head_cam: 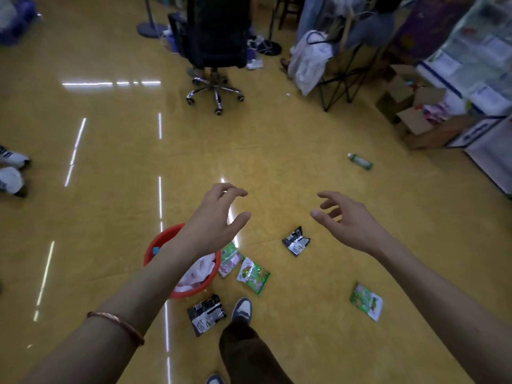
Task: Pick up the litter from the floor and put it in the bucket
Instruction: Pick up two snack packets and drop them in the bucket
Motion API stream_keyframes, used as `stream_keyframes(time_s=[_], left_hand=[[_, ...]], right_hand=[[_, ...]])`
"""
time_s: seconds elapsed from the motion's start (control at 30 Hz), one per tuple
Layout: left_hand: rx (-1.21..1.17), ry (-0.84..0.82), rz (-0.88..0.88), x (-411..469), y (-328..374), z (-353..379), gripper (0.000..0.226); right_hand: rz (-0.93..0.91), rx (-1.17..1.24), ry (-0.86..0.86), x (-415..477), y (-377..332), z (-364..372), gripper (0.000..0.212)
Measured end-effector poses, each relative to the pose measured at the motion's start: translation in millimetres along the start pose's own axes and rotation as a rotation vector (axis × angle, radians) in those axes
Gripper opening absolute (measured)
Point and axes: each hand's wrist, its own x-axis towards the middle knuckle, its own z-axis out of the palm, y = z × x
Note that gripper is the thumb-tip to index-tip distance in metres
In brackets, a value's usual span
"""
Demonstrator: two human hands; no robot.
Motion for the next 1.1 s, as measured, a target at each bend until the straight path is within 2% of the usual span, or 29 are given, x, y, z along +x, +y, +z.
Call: stream_keyframes(time_s=[0.27, 0.43, 0.63, 0.87, 1.1], left_hand=[[0.052, -0.059, -0.026, -5, 17, 18, 0.048], [0.089, -0.065, -0.122, 7, 9, 32, 0.049], [0.098, -0.118, -0.299, 60, 11, 91, 0.052], [0.038, 0.008, -0.469, 140, 39, 157, 0.050], [0.078, 0.237, -0.523, 190, 42, 145, 0.046]], right_hand=[[0.073, -0.069, -0.001, -28, 40, -22, 0.060], [0.092, -0.083, -0.061, 3, 71, -31, 0.063], [0.071, -0.154, -0.186, 66, 140, -41, 0.066], [-0.111, -0.202, -0.333, 175, 193, -68, 0.065], [-0.329, -0.153, -0.366, 275, 157, -68, 0.064]])
